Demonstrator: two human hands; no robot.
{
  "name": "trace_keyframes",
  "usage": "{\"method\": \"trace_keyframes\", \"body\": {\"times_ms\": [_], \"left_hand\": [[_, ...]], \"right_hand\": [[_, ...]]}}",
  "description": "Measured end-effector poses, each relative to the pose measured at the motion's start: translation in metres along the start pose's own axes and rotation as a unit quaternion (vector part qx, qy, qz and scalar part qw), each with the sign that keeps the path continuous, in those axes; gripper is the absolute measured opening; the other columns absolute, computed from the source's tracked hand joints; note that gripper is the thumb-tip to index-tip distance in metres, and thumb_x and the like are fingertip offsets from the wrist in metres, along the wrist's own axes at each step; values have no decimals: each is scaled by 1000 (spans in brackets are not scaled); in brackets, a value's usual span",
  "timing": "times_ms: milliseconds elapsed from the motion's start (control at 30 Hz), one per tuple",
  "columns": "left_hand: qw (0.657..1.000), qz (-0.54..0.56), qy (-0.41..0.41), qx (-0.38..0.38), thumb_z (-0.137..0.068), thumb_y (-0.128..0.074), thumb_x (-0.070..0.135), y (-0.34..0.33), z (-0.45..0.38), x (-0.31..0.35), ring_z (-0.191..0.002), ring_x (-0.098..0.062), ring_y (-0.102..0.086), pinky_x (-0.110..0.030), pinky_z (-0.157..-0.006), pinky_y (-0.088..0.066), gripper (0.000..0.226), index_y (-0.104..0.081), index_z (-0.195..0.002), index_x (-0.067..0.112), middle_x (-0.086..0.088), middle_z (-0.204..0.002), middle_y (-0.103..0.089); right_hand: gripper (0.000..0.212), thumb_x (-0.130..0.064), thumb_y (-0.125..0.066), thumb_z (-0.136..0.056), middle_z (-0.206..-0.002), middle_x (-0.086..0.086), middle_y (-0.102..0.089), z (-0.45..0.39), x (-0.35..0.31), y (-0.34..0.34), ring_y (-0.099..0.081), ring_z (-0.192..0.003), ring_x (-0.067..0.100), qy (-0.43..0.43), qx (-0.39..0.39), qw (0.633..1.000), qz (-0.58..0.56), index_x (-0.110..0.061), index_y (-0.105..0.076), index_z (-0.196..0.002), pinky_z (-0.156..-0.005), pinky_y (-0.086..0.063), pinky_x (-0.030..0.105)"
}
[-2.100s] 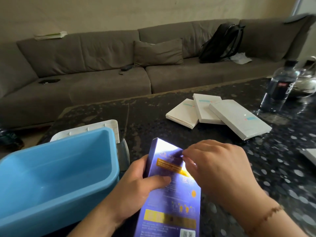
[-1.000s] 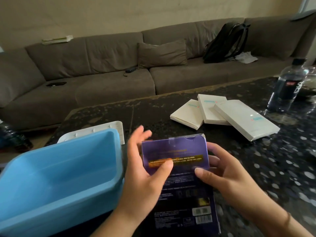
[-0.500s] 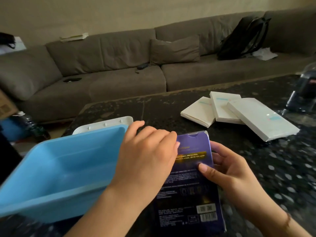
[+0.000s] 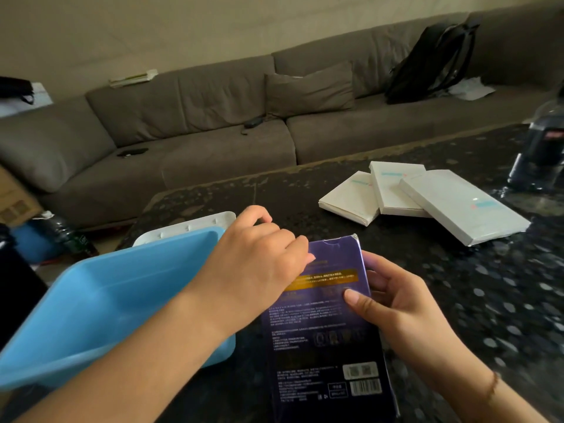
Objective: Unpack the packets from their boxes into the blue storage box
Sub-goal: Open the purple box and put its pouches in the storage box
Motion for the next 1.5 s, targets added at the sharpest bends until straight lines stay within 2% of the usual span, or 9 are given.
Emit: {"method": "trace_keyframes", "body": {"times_ms": [133,667,800,967,1067,1167,1267,1367,1500], "left_hand": [[998,-17,-53,15,-100,-47,20,4,-5,0,-50,-23,-49,-39,-74,-50,36,-64,-69,11,-2,-56,-56],[995,24,-97,-26,-98,-51,14,0,-1,-1,-58,-23,-57,-36,-82,-44,26,-71,-82,8,-4,-66,-65],[995,81,-53,-4,-97,-47,18,-2,5,-7,-60,-19,-61,-35,-93,-45,32,-74,-84,6,-4,-69,-70],[977,199,60,37,-92,-53,19,4,13,-26,-74,9,-46,-43,-100,-51,28,-78,-95,6,0,-80,-76],[981,186,50,27,-90,-64,20,9,15,-23,-68,-2,-63,-42,-101,-51,18,-79,-93,11,3,-82,-77],[990,138,21,31,-88,-70,21,12,12,-15,-64,-14,-67,-42,-95,-54,11,-77,-83,14,5,-82,-76],[994,111,4,25,-92,-68,22,14,7,-8,-66,-15,-60,-32,-77,-53,12,-73,-83,15,4,-86,-73],[998,53,-13,14,-99,-57,22,15,5,-1,-58,-20,-51,-34,-57,-49,20,-68,-85,13,0,-84,-67],[1000,9,1,-26,-103,-41,24,12,3,5,-55,-18,-50,-30,-51,-38,27,-60,-88,13,-3,-81,-61]], "right_hand": [[48,4,-61,-88,-106,5,-75,1,-2,0,-72,-97,24,5,0,1000,7,-19,-57,-129,-82,-59,42],[50,3,-63,-87,-106,2,-75,6,-2,1,-72,-98,20,4,17,1000,21,-15,-54,-132,-84,-59,42],[51,0,-65,-87,-107,0,-75,6,1,0,-72,-99,18,-6,28,999,27,-16,-53,-134,-88,-58,46],[52,-2,-65,-88,-106,0,-75,5,3,2,-72,-99,18,-17,31,999,31,-19,-53,-135,-87,-57,48],[50,0,-64,-88,-105,0,-75,5,0,1,-72,-99,19,-9,28,999,40,-20,-55,-132,-87,-57,48],[49,-1,-64,-88,-106,1,-75,6,0,1,-72,-99,20,-6,27,999,42,-21,-55,-132,-87,-57,49],[50,-2,-64,-88,-108,2,-75,7,-1,1,-71,-100,22,-3,21,999,39,-21,-54,-133,-86,-57,51],[51,-1,-64,-89,-108,3,-75,7,-1,1,-71,-100,23,2,21,999,36,-19,-53,-135,-87,-57,51],[50,-1,-65,-89,-108,4,-74,7,-4,-1,-71,-100,23,14,13,999,40,-21,-55,-133,-87,-56,52]]}}
Point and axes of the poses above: each hand's wrist, its own z-axis away from the middle knuckle, its own y-axis out of the back of the hand, x = y × z, the point moved 8 cm from there along -z, towards the middle knuckle
